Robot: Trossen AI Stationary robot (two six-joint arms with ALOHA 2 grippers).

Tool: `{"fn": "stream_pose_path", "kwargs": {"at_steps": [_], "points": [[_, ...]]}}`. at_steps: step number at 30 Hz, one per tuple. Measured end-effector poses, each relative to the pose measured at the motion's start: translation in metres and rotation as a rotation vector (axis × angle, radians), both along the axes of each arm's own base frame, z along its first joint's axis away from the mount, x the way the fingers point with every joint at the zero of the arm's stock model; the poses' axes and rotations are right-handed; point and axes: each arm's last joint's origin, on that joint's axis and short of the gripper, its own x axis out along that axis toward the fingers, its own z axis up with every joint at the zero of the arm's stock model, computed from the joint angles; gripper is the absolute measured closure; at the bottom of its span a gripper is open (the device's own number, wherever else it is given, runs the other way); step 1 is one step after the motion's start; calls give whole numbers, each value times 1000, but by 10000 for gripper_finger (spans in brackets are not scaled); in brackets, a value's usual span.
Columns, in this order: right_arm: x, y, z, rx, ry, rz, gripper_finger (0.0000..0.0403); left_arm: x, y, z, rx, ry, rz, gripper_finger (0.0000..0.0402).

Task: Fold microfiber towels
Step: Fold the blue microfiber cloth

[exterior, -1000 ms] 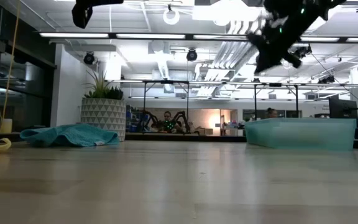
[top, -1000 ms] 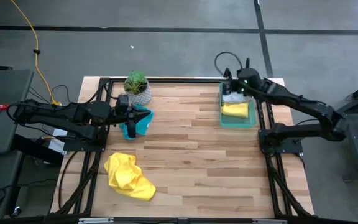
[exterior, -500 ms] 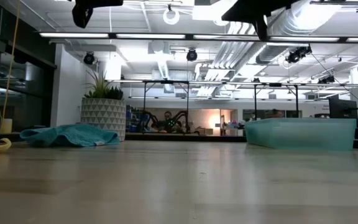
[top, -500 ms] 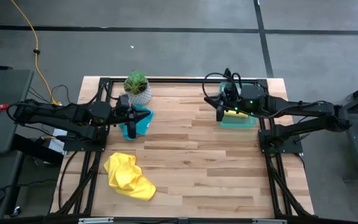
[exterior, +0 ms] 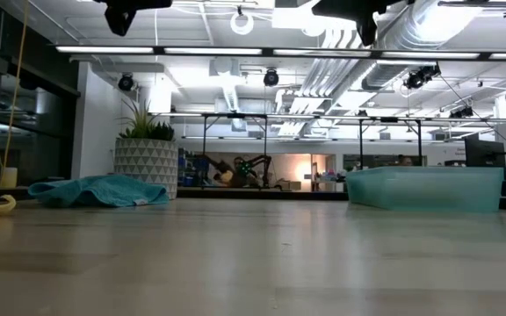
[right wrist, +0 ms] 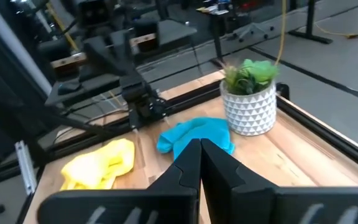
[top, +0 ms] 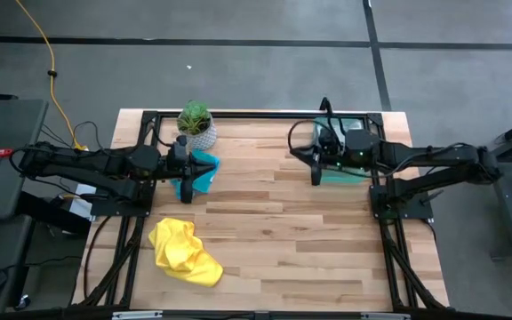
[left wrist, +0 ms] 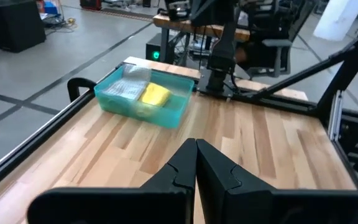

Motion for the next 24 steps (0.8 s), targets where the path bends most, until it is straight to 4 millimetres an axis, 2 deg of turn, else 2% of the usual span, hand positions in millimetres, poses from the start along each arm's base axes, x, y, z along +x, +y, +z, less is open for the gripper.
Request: {"fn": "stream_pose_path", "kwargs": {"at_steps": [8,13,16,21,24], "points": [[1,10,0,-12,1,9,403,0,0,-3,-1,33,-13,389],[0,10,0,-18,1,-17,403,10,-2,-17,4,143,-24,348],[0,10,0,-18,2,-17,403,19,-5,-39,-41,308,-7,304],[0,10,-2,-18,19,-17,403,34,-5,-85,-113,620,132,222],[-1,10,-4,-18,44,-16,403,35,-3,-110,-148,820,214,187]]}}
